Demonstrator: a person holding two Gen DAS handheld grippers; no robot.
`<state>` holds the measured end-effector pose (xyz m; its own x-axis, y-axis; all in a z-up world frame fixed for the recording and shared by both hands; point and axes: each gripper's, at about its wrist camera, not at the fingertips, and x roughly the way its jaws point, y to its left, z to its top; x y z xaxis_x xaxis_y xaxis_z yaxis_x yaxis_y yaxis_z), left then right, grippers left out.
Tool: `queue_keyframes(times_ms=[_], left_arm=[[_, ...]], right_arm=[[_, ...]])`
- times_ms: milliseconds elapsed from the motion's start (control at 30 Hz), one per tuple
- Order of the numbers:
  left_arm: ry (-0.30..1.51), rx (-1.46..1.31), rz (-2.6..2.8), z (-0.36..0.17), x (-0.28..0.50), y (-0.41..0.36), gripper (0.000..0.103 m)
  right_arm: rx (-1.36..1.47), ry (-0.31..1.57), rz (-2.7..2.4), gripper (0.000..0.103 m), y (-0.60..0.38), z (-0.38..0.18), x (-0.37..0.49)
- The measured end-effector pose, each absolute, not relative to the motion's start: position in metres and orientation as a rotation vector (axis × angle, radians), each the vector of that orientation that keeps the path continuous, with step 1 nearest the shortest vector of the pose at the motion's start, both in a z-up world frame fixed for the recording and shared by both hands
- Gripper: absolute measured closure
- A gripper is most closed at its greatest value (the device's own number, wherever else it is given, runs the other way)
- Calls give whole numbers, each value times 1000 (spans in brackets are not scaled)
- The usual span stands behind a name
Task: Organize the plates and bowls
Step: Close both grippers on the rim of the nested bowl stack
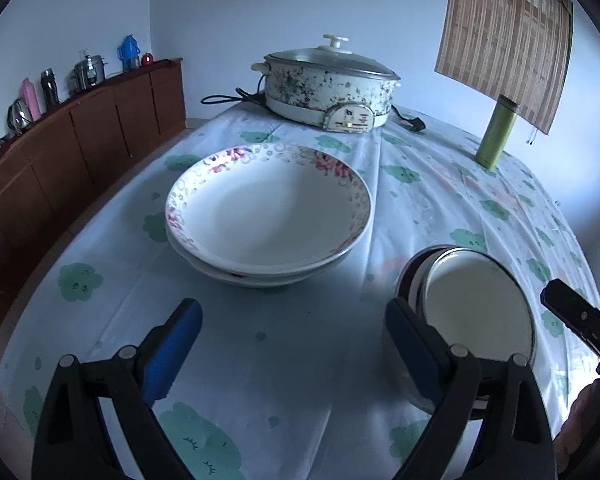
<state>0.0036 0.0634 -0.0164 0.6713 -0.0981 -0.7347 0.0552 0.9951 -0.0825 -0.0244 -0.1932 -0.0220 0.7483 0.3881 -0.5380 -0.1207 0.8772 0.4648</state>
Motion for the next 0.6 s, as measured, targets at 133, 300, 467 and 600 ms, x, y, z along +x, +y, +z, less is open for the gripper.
queue_keyframes(times_ms=[133, 300, 467, 600], left_arm=[[832, -43, -63, -17, 3, 59, 9], [823, -33, -65, -15, 1, 55, 9], [814, -18, -68, -12, 0, 52, 9], [833, -40, -99, -15, 3, 49, 9]], right_arm=[[417, 707, 314, 36, -188, -27, -21], [390, 738, 321, 36, -181, -32, -19], [398, 769, 325, 36, -179, -39, -16], [391, 785, 321, 36, -176, -42, -15]])
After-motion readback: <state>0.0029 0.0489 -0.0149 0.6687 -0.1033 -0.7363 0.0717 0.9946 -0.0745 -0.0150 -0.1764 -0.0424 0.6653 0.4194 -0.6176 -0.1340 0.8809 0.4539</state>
